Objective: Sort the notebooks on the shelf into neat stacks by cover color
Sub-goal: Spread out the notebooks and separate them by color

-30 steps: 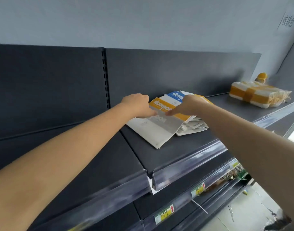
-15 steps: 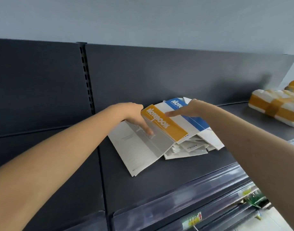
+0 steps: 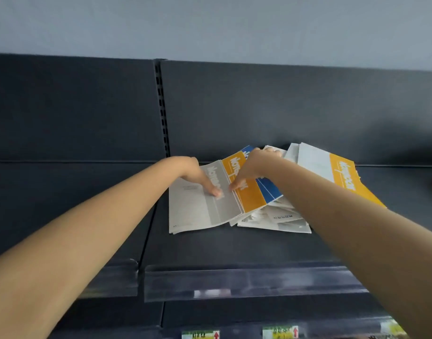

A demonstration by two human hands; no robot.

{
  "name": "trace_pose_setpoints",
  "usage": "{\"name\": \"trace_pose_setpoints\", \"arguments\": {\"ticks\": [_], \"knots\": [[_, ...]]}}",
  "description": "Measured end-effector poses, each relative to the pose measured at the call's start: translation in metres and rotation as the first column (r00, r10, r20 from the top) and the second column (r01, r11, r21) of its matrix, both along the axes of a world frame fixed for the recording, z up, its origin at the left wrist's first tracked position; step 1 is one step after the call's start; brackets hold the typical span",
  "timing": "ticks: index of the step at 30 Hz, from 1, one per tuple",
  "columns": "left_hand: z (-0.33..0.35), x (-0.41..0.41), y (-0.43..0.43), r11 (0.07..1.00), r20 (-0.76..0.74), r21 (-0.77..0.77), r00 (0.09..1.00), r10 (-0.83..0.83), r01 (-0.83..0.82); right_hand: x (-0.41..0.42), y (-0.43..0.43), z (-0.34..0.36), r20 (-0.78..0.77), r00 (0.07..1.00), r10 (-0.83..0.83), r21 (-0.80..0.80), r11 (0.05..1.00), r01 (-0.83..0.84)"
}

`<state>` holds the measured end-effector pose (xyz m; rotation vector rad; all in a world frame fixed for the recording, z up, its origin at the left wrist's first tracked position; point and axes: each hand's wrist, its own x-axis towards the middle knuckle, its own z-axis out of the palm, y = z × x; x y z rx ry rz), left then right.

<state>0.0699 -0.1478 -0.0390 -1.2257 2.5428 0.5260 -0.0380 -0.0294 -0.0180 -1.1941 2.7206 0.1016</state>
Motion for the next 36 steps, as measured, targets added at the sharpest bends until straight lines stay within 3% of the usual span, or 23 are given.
{"name": "trace_pose_setpoints", "arguments": {"ticks": [2,5,8,12,16,19,21,26,32,36], "knots": [[-0.003,0.000,0.002,0.998,-0.077,0.034,0.995,0.063,-0.060,0.009,-0.003,0.002,0.077,0.997,0.027,-0.049,0.999,-0.023],[-0.006,0.000,0.001,0.979,-0.200,0.144,0.964,0.173,-0.146,0.016,-0.012,-0.003,0.312,0.949,0.051,-0.118,0.993,-0.015],[-0.012,-0.004,-0.004,0.925,-0.379,0.329,0.871,0.312,-0.189,0.016,-0.017,-0.015,0.442,0.896,0.030,-0.266,0.959,0.099],[-0.015,-0.009,-0.008,0.891,-0.420,0.411,0.827,0.373,-0.194,0.011,-0.012,-0.016,0.562,0.827,0.004,-0.368,0.897,0.246],[-0.007,-0.012,-0.013,0.813,-0.464,0.538,0.728,0.505,-0.221,0.002,-0.004,0.013,0.679,0.733,0.039,-0.502,0.753,0.425],[0.010,-0.023,0.000,0.718,-0.504,0.690,0.654,0.565,-0.089,-0.011,0.012,0.042,0.710,0.696,0.101,-0.608,0.586,0.536],[0.026,-0.034,0.018,0.687,-0.539,0.726,0.633,0.555,0.016,-0.025,0.029,0.056,0.716,0.690,0.110,-0.630,0.529,0.569],[0.038,-0.074,0.067,0.708,-0.590,0.700,0.635,0.498,0.096,-0.069,0.075,0.051,0.720,0.692,-0.048,-0.553,0.562,0.614],[0.035,-0.114,0.123,0.794,-0.574,0.598,0.751,0.327,0.111,-0.095,0.115,0.022,0.740,0.637,-0.214,-0.368,0.664,0.651],[0.027,-0.128,0.126,0.800,-0.571,0.591,0.754,0.323,0.104,-0.096,0.127,0.020,0.654,0.710,-0.262,-0.284,0.785,0.551]]}}
